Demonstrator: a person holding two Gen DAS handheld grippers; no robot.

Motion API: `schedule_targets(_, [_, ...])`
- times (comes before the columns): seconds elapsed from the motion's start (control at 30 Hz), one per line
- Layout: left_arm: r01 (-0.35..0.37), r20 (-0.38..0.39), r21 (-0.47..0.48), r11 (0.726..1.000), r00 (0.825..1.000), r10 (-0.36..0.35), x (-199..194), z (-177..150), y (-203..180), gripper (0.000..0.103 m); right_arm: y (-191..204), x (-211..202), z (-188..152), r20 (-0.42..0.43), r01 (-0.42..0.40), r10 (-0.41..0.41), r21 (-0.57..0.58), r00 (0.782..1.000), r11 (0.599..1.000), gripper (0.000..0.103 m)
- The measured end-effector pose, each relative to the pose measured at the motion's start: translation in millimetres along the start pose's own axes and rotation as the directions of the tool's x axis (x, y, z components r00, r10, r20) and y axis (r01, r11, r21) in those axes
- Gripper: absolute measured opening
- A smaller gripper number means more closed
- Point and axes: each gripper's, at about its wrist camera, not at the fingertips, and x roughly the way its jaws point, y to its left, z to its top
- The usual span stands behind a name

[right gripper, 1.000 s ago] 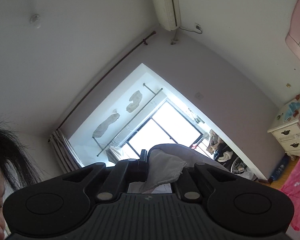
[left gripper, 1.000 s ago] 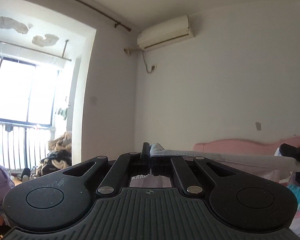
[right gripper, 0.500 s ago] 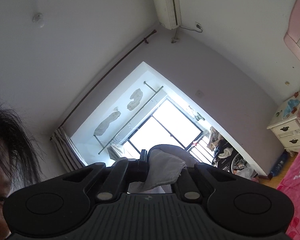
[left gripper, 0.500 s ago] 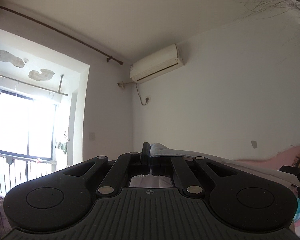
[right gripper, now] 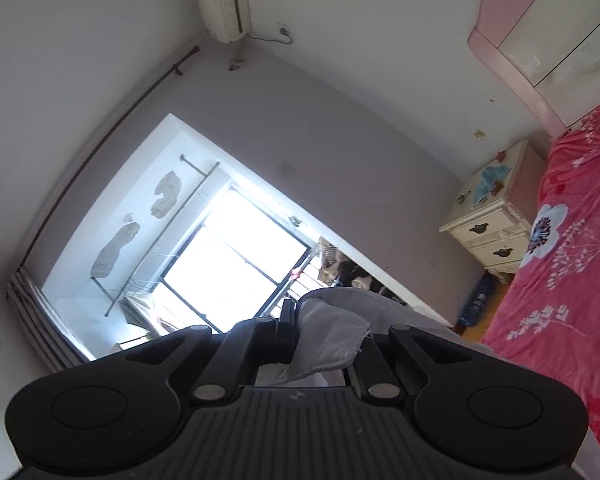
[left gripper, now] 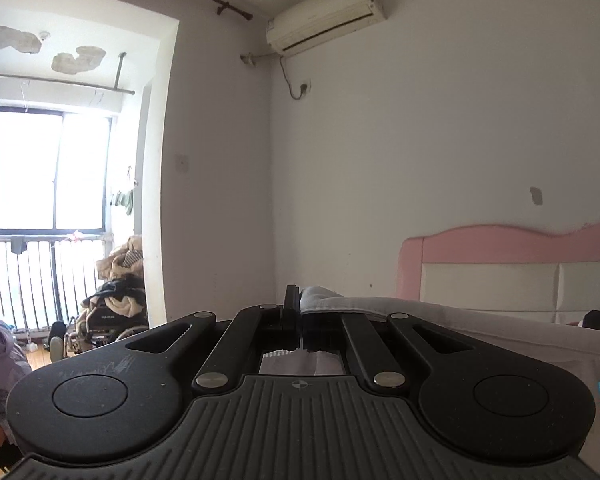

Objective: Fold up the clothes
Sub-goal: 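Lift the shirt high with both grippers and shake it out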

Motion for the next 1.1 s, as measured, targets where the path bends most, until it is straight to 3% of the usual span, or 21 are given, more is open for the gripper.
schedule_targets(0.2, [-0.018,-0.095,-0.013,1.0,0.995,0.017,89,-56,0,0.0,-70,86,21,-0.004,0.127,-0.127,-0.029,0.992,0.992,0.006])
schedule_targets(0.37, [-0.055,-0.183,0.055,0.997,0.981,0.064,157,-110,-9,0.0,-140,135,28,-0.023,0.242,-0.242,-0.007,0.97,0.97,0.006])
schedule_targets(0.57, [-0.066,-0.238,0.164,0.984,0.966,0.104,202,-162,-26,0.0,-215,177,20,-0.062,0.375,-0.376,-0.032,0.924,0.926,0.006])
schedule_targets(0.63, [-0.067,-0.255,0.199,0.978,0.96,0.117,215,-176,-32,0.0,-243,192,13,-0.095,0.422,-0.425,-0.048,0.9,0.905,0.008])
schedule_targets(0.7, [-0.031,-0.32,0.23,0.973,0.942,0.106,223,-196,-41,0.001,-279,208,2,-0.175,0.469,-0.465,-0.02,0.868,0.883,0.01])
schedule_targets(0.73, [-0.007,-0.378,0.224,0.975,0.921,0.094,227,-210,-42,0.003,-298,215,-5,-0.227,0.504,-0.491,0.0,0.841,0.864,0.013])
schedule_targets(0.8, [0.039,-0.495,0.204,0.978,0.866,0.069,234,-237,-44,0.022,-333,224,-20,-0.323,0.594,-0.555,0.029,0.767,0.804,0.033])
schedule_targets(0.83, [0.061,-0.55,0.192,0.979,0.833,0.056,238,-250,-45,0.037,-347,225,-27,-0.36,0.63,-0.577,0.042,0.733,0.775,0.036])
schedule_targets(0.9, [0.103,-0.654,0.163,0.981,0.756,0.03,245,-278,-46,0.041,-364,219,-39,-0.416,0.663,-0.579,0.085,0.702,0.743,0.039])
schedule_targets(0.93, [0.122,-0.701,0.147,0.982,0.713,0.016,249,-291,-47,0.041,-370,214,-43,-0.437,0.675,-0.575,0.108,0.692,0.73,0.042])
schedule_targets(1.0, [0.115,-0.744,0.121,0.986,0.668,0.013,241,-302,-43,0.044,-371,201,-46,-0.442,0.677,-0.567,0.139,0.695,0.723,0.045])
schedule_targets(1.07, [0.089,-0.769,0.061,0.994,0.639,-0.01,240,-308,-34,0.048,-366,188,-45,-0.432,0.666,-0.556,0.156,0.711,0.73,0.047])
schedule_targets(1.1, [0.081,-0.769,0.041,0.996,0.639,-0.02,237,-307,-29,0.048,-362,181,-43,-0.423,0.657,-0.549,0.167,0.721,0.735,0.048])
